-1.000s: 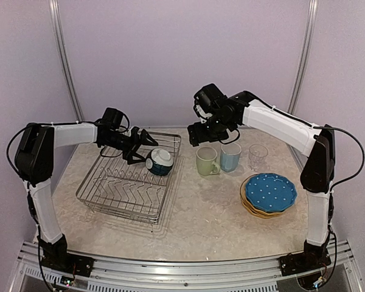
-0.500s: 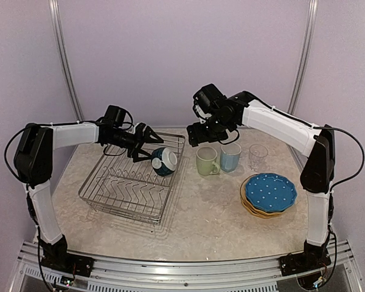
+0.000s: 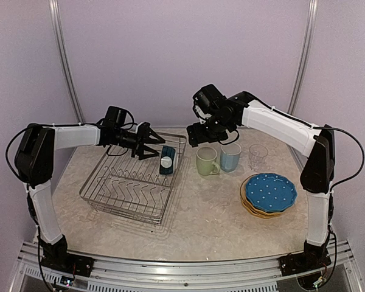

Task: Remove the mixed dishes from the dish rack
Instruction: Grab the bowl from the dish rack.

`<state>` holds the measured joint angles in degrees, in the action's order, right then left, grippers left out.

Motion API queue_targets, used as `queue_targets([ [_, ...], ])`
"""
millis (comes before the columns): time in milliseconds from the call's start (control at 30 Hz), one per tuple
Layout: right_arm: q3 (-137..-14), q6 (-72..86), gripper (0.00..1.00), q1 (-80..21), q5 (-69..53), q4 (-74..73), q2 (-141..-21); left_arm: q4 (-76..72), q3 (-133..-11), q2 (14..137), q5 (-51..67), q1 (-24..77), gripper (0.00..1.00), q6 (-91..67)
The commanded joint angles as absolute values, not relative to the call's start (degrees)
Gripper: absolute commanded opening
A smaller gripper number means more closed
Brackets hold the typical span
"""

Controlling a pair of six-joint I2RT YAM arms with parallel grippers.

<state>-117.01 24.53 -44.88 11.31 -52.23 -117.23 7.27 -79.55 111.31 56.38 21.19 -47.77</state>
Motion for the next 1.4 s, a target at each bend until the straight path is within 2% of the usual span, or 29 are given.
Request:
queue_targets([
  [0,-116.2,24.87,0.85,-45.41,12.21,-51.71,-114.89,-0.23,-78.31,115.05,62.66,20.81,0.61,-53.01],
  [100,-115.8,24.87,0.85,-45.41,12.3,-51.73,-114.79,-0.32,-78.41,116.22,62.39,20.66,0.61,-53.05],
  [200,-115.08,24.87,0.85,-45.39,12.39,-51.41,-114.37,5.77,-79.86,115.98,59.73,20.78,0.62,-48.91],
  [367,-114.06,24.86,0.85,-45.36,12.35,-50.78,-113.78,18.67,-84.42,113.37,49.87,22.81,0.71,-37.58],
  [667,-111.83,25.02,0.85,-45.53,12.05,-49.19,-112.79,35.66,-94.5,114.18,35.89,28.29,0.72,-20.65],
  [933,-111.45,25.06,0.85,-45.66,11.81,-48.39,-112.61,42.85,-101.62,119.7,27.0,32.2,0.54,-14.22],
  [1167,-110.23,24.91,0.85,-45.69,12.59,-48.33,-111.56,43.76,-103.0,122.22,25.87,32.7,0.37,-13.04],
  [1367,-110.28,24.78,0.85,-45.72,12.66,-48.28,-111.65,43.77,-103.76,124.11,28.1,33.02,0.33,-12.87],
])
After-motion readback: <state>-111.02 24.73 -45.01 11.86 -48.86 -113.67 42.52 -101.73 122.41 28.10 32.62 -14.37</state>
